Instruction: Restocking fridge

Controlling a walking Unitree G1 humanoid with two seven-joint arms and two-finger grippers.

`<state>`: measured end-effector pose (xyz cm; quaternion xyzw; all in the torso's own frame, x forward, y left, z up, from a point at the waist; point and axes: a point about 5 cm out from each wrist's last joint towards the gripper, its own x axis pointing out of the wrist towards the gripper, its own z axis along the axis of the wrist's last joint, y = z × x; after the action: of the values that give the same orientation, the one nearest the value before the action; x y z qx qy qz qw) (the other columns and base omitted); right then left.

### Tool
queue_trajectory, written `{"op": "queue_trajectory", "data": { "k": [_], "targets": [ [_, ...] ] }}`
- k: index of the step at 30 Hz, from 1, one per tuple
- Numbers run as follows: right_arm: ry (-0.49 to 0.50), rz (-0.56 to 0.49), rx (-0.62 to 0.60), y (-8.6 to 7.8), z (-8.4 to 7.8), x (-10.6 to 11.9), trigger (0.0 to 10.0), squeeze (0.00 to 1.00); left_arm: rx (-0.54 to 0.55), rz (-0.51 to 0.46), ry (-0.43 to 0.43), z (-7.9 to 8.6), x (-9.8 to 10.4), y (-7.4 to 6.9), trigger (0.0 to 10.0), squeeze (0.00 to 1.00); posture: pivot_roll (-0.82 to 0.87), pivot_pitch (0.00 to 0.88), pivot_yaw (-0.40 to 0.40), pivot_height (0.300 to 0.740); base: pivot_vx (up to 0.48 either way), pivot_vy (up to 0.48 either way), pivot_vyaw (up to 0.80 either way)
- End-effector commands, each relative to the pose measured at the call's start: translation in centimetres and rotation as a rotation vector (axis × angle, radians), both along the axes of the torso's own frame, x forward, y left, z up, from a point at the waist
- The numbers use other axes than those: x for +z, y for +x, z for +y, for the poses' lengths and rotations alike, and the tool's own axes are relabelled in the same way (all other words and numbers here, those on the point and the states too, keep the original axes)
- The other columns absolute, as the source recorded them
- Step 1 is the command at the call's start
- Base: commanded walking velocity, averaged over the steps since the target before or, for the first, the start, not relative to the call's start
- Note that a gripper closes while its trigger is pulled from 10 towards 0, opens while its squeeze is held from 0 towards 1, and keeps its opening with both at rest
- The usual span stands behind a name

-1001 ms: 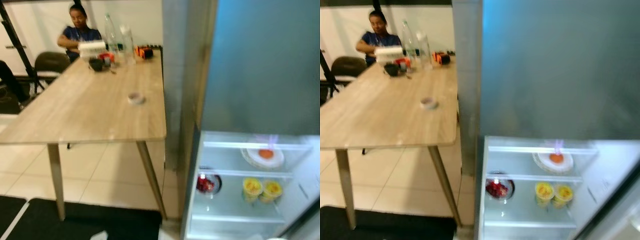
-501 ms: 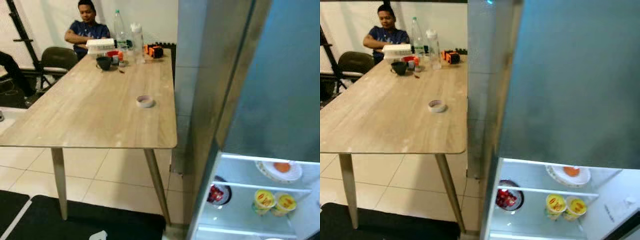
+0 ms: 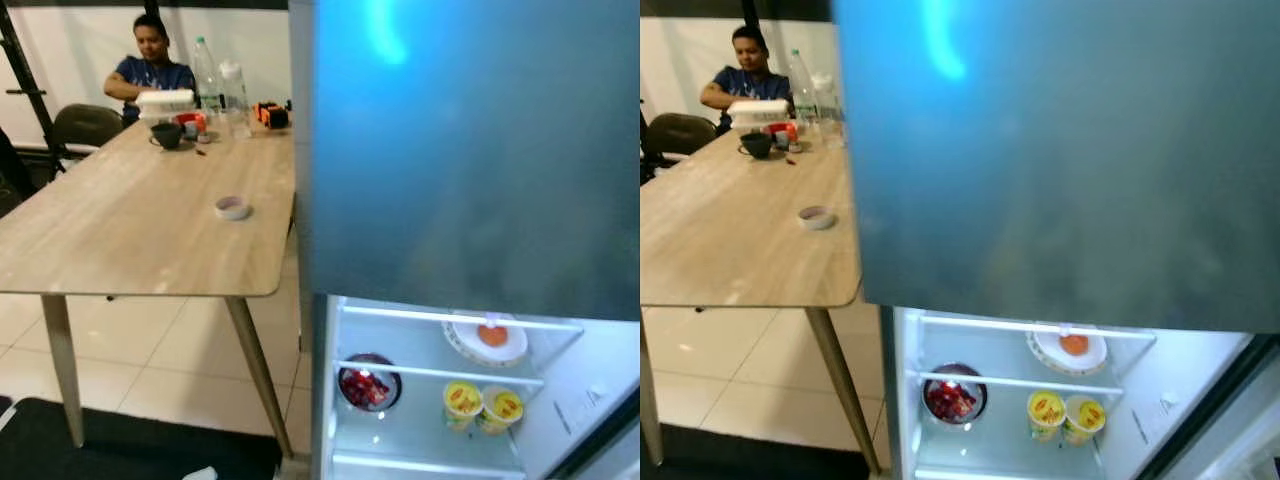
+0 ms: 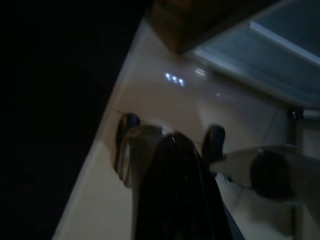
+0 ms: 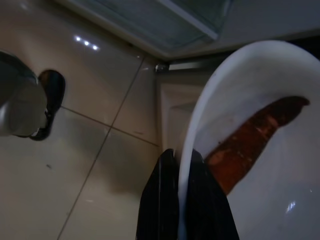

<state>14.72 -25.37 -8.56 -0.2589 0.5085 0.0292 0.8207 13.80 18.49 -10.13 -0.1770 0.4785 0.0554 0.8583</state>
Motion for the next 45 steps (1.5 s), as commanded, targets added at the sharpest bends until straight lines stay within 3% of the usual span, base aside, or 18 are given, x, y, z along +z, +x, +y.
{"op": "queue_trajectory", "data": {
  "k": [1, 9, 14, 18, 19, 21, 28, 31, 45],
  "targets": [
    [0.000, -0.022, -0.001, 0.4, -0.1, 0.2, 10.0, 0.00, 0.015, -0.005, 0.012, 0.4, 0.1, 0.2, 10.0, 0.00, -0.09, 0.000, -0.002, 0.740, 0.000, 0.000, 0.00],
    [-0.004, -0.029, 0.095, 1.0, 0.6, 0.3, 10.0, 0.00, 0.034, -0.034, -0.004, 0.3, 0.3, 0.6, 10.0, 0.00, -0.09, 0.000, -0.002, 0.740, 0.000, 0.000, 0.00],
    [0.007, -0.070, 0.254, 3.1, 2.4, 0.8, 10.0, 0.00, 0.042, -0.139, -0.028, 0.1, 1.5, 3.3, 10.0, 0.00, -0.09, 0.000, -0.002, 0.740, 0.000, 0.000, 0.00],
    [-0.011, -0.130, 0.390, 5.5, 3.8, 1.9, 10.0, 0.00, -0.148, -0.227, 0.015, -1.0, 2.7, 5.8, 10.0, 0.00, -0.09, 0.000, -0.002, 0.740, 0.000, 0.000, 0.00],
    [-0.011, -0.130, 0.390, 5.5, 3.8, 1.9, 10.0, 0.00, -0.148, -0.227, 0.015, -1.0, 2.7, 5.8, 10.0, 0.00, -0.09, 0.000, -0.002, 0.740, 0.000, 0.000, 0.00],
    [-0.028, -0.177, 0.450, 7.4, 4.4, 2.9, 10.0, 0.00, -0.268, -0.293, 0.049, -1.9, 3.7, 7.6, 10.0, 0.00, -0.09, 0.000, -0.002, 0.740, 0.000, 0.000, 0.00],
    [-0.043, -0.240, 0.520, 9.7, 4.7, 4.5, 10.0, 0.00, -0.469, -0.395, 0.101, -3.7, 5.3, 9.9, 10.0, 0.00, -0.09, 0.000, -0.005, 0.740, 0.000, 0.000, 0.00],
    [-0.050, -0.253, 0.540, 10.0, 4.8, 4.7, 10.0, 0.00, -0.490, -0.427, 0.065, -4.3, 5.7, 10.4, 10.0, 0.00, -0.09, 0.000, -0.005, 0.740, 0.000, -0.127, 0.00],
    [-0.058, -0.271, 0.558, 10.5, 5.2, 5.0, 10.0, 0.00, -0.667, -0.546, 0.062, -6.4, 7.5, 12.2, 10.0, 0.00, -0.09, 0.000, -0.005, 0.740, 0.000, -0.254, 0.00]
  ]
}}
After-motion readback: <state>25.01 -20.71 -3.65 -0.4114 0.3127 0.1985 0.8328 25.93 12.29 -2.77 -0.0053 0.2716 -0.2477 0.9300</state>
